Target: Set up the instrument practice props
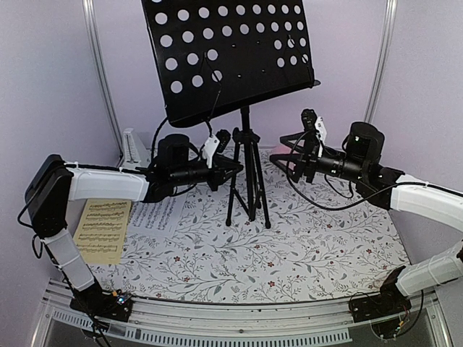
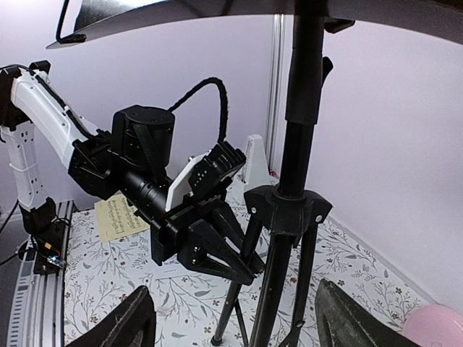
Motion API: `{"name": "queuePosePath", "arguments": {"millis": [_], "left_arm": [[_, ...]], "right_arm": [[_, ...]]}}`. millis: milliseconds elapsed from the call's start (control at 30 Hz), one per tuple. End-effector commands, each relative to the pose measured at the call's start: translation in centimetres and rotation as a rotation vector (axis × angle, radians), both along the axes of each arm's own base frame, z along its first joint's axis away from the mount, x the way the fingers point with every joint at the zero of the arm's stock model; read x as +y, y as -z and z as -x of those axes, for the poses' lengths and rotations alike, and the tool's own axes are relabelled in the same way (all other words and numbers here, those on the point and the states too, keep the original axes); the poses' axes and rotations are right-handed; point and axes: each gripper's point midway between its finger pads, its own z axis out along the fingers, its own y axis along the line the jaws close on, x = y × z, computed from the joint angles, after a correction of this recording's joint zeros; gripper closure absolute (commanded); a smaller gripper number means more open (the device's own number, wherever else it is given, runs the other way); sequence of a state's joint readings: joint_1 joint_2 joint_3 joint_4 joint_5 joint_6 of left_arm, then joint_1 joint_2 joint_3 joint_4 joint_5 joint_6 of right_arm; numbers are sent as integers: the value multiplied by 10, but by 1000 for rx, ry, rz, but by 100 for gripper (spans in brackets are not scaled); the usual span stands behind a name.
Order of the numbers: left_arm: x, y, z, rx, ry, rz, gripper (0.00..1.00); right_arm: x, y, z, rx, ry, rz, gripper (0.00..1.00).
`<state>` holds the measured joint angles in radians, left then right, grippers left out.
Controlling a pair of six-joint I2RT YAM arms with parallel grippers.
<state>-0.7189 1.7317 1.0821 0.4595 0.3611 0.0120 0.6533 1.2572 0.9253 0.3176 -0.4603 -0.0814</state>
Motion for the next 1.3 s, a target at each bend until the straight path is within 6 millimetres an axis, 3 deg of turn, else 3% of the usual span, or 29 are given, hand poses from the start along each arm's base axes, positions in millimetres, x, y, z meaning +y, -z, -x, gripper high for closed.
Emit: {"name": "queuePosePath", "arguments": {"millis": [0,167,467,633,1100,1167,1267], "left_arm": [[7,-10,-10,-74,-39,-37,100],[6,-14,-10,-87,-36,-40,100],[6,-21,-11,-100,-37,-42,100],[5,-21,-11,-102,-35,-44,100],[6,-24,-10,-118,-29,-58,100],[6,-23,-10,-121,-30,-63,100],[7,-21,-12,-124,-38,-73,100]], "right_arm": [[-5,21,9,33,-16,10,20],[-7,72,7,117,6,47,9],[0,147,0,217,-2,112,14],[4,188,-13,250,33,130,16],[20,239,-60,255,101,225,28],[22,241,-63,255,99,229,32],[25,241,-65,255,90,224,47]]}}
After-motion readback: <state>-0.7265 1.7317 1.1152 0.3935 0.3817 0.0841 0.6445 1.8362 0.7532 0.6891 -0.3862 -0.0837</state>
